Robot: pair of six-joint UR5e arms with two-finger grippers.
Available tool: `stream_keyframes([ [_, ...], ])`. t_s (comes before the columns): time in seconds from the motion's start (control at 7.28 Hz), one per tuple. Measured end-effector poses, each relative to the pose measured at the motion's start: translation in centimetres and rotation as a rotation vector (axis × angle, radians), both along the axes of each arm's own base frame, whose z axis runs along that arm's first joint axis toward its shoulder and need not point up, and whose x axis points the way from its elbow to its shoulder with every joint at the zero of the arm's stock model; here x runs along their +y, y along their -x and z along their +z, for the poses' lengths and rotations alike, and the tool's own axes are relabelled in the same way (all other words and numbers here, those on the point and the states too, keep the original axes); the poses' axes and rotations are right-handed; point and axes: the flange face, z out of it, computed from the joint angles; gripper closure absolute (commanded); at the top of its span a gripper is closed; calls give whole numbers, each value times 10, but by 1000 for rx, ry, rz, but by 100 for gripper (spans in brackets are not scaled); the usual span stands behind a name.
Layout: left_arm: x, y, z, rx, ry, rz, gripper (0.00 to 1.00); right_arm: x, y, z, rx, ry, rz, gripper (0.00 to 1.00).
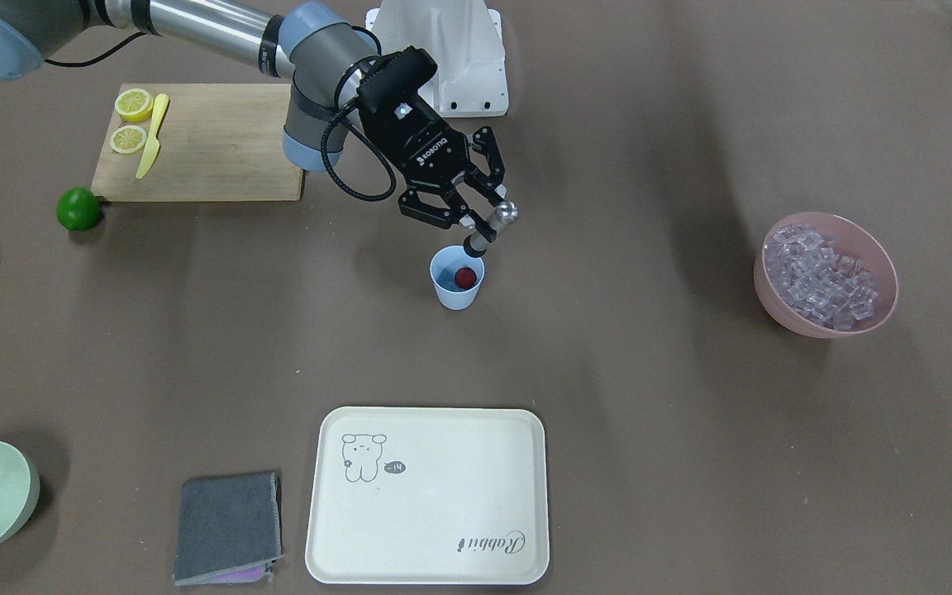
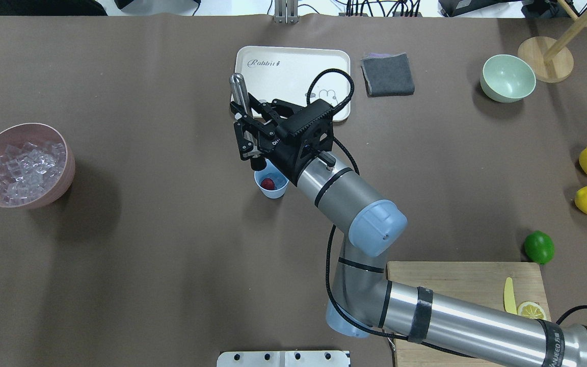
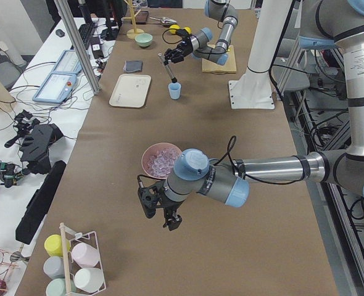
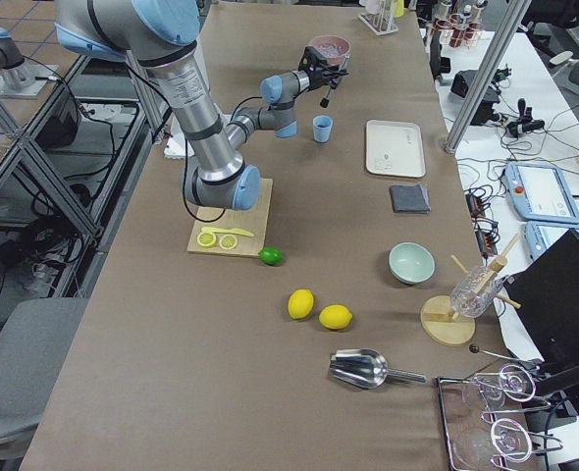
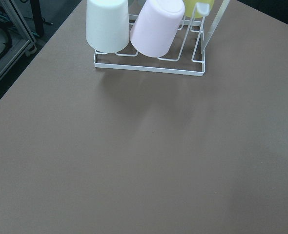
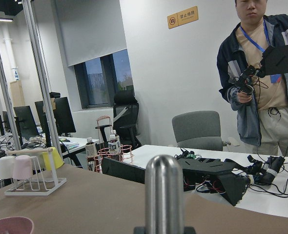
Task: Mash ice and strawberries in cup
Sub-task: 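Move the pestle up and down in the cup to mash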
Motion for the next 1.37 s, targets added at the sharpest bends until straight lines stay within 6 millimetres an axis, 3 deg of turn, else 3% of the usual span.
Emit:
stream_keyframes([
  [0.14,0,0,0,-1,0,0,2,-11,3,-3,7,3,13,100],
  [0.41,-2,0,2,-1,3,1,2,-20,6,11,34,13,21,100],
  [0.96,-4,0,4,-2,3,3,3,-18,19,51,97,38,10,100],
  [1.37,-8,0,9,-4,7,8,3,-12,32,59,116,49,1,100],
])
